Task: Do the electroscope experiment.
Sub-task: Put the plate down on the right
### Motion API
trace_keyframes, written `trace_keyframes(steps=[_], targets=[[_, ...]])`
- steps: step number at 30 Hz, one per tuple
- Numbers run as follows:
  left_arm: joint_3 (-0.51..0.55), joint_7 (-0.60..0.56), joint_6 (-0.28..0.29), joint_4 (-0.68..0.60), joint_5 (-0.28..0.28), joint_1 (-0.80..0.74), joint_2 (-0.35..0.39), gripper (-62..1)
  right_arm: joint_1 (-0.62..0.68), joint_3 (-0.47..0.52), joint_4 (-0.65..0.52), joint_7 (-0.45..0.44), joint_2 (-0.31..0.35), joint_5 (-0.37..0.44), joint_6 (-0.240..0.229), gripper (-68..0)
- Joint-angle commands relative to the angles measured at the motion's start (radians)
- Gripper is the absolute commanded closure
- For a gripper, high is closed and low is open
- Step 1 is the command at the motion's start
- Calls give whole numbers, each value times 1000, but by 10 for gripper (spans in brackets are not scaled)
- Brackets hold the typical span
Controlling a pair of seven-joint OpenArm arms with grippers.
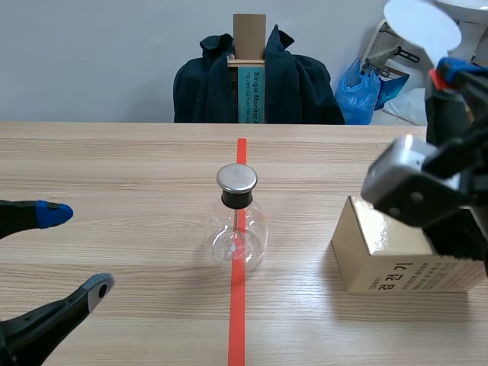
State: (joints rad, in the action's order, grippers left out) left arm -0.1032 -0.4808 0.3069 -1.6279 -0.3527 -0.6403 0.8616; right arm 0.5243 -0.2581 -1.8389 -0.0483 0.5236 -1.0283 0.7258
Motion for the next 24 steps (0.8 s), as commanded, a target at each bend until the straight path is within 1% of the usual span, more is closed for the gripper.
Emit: trace_keyframes(steps=[1, 3, 4, 7, 10, 13, 16, 20, 24], targets=[[29, 18, -2, -46, -10, -43, -10, -623, 41, 7, 1, -6, 8, 4, 30, -7], [84, 61, -10, -111, -7, -113, -10, -623, 100, 9, 2, -11, 8, 4, 53, -7], [110, 84, -10, -142, -6, -145, -11, -623, 129, 10, 2, -11, 8, 4, 57, -7], [182, 136, -10, -230, -6, -242, -19, -623, 203, 11, 14, -10, 8, 4, 57, -7], [254, 159, -14, -307, -6, -330, -37, -623, 232, 11, 69, -10, -4, 3, 57, -7], [320, 166, -14, -369, -6, -397, -59, -623, 220, 11, 160, -17, -31, -1, 57, -7], [362, 177, -13, -412, -6, -442, -73, -623, 190, 11, 253, -39, -57, 0, 57, -7], [375, 219, -13, -440, -6, -457, -85, -623, 128, 10, 353, -56, -106, 4, 57, -7], [375, 220, -13, -441, -6, -457, -85, -623, 75, 9, 402, -56, -142, 5, 57, -7]])
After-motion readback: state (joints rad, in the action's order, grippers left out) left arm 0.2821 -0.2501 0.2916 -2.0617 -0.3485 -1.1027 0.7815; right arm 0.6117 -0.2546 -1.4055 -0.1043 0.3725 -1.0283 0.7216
